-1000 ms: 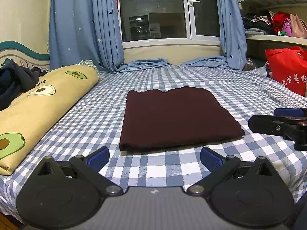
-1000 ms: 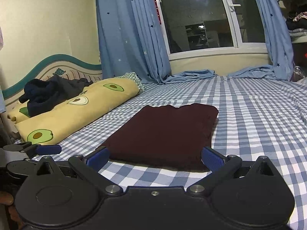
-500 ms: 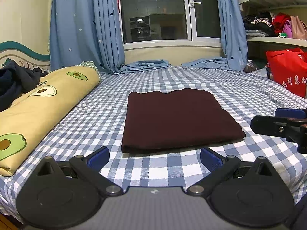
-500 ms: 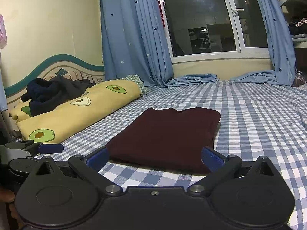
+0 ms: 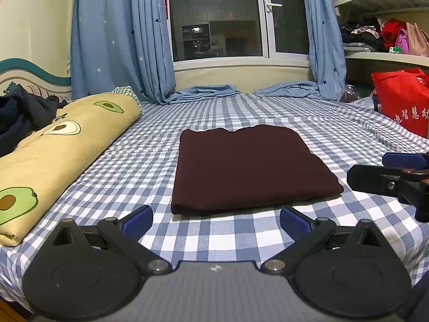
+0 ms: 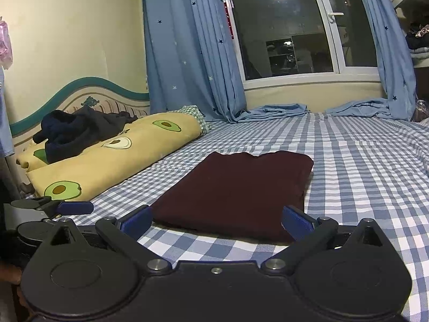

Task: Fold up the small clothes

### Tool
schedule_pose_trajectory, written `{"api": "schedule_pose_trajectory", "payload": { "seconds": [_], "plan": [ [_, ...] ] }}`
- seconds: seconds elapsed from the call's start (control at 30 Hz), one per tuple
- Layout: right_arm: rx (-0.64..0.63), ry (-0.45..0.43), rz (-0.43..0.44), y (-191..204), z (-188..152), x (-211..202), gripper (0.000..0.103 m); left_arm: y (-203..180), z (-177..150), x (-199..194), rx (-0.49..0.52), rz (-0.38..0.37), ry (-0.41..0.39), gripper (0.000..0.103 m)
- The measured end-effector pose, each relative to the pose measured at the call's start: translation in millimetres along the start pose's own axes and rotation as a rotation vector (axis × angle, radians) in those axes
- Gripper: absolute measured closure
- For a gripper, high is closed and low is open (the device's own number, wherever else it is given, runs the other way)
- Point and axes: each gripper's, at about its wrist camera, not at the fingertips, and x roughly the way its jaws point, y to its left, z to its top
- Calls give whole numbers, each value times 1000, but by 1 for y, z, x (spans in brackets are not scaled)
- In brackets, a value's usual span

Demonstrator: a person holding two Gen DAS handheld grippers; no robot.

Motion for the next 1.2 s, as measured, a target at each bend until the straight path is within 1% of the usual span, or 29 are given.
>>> {"api": "schedule_pose_trajectory", "payload": {
  "seconds": [0.3,0.47,1.2],
  "plan": [
    [-1,1,3,2,-2,0,1,3,-1,-2,-15,-3,1,1],
    [1,-1,5,2,-2,0,1,2,-1,-3,1,1,-6,1],
    [2,-5,10,5,-3,-2,1,3,0,-3,1,-2,-10,1]
  ]
}}
